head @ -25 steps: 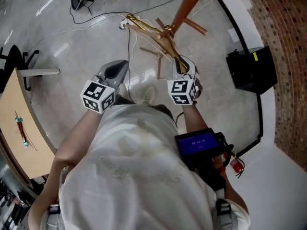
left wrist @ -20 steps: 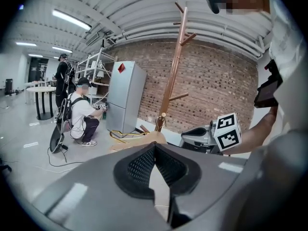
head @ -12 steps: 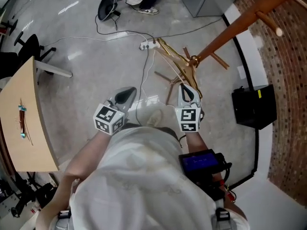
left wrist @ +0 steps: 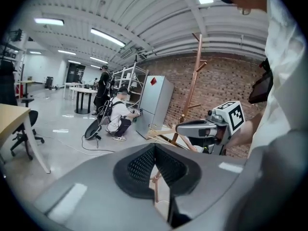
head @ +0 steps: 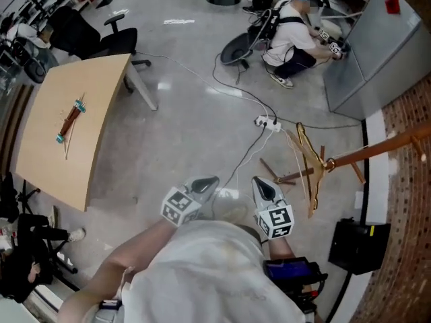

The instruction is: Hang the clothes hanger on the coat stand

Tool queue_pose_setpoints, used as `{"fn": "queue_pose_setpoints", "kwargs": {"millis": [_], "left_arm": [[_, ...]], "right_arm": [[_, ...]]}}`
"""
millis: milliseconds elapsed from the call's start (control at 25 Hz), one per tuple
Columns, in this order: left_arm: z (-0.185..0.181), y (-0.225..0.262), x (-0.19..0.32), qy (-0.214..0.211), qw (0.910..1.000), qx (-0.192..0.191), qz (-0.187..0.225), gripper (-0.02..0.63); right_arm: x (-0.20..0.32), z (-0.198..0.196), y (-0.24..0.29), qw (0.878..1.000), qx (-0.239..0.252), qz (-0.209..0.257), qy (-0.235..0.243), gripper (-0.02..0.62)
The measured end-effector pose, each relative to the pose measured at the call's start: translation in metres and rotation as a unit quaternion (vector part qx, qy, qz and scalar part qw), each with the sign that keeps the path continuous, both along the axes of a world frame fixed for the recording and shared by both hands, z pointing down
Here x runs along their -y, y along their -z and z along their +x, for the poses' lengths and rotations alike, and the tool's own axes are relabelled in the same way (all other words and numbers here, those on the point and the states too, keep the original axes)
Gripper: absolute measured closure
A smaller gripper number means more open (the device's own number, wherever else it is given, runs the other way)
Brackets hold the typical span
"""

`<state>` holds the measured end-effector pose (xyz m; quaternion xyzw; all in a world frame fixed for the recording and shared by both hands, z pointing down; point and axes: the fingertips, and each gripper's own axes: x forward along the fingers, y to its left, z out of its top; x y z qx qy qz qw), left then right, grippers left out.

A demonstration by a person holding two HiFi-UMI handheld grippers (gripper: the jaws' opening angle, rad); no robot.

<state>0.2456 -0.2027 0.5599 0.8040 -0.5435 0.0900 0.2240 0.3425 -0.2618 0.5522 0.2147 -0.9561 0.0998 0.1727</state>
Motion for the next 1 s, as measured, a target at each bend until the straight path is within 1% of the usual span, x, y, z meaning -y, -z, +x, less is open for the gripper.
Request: {"fn": "queue_pose_setpoints", "kwargs": {"millis": [120,200,360,480,560,680,1000], "left_arm": [[-0.023,0.004,-0.026,0.038,0.9993,0.003,0.007,0.604],[-0.036,0.002,-0.044,0.06,0.9981,0.007,0.007,0.604],[-0.058,-0.001,-0.073,0.093,0.9954,0.016,0.01,0.604],[-0.069,0.001,-0.09,0.107,0.994,0.016,0.012,0.604],[-0.07,0.003,-0.095,0.107,0.9941,0.014,0.015,0.604],[-0.062,0.002,-0.095,0.093,0.9954,0.007,0.021,0.604],[-0.025,-0.011,-0.085,0.057,0.9982,-0.01,0.019,0.604]], "right_arm": [[-0.023,-0.034,0.007,0.998,0.025,-0.011,0.051,0.582],[-0.037,-0.049,0.011,0.997,0.031,-0.01,0.074,0.582],[-0.06,-0.068,0.016,0.994,0.039,-0.008,0.097,0.583],[-0.077,-0.076,0.026,0.993,0.05,-0.013,0.102,0.583],[-0.085,-0.075,0.029,0.994,0.055,-0.018,0.093,0.583],[-0.09,-0.06,0.021,0.996,0.049,-0.025,0.072,0.583],[-0.092,-0.021,0.004,0.998,0.036,-0.029,0.039,0.583]]}}
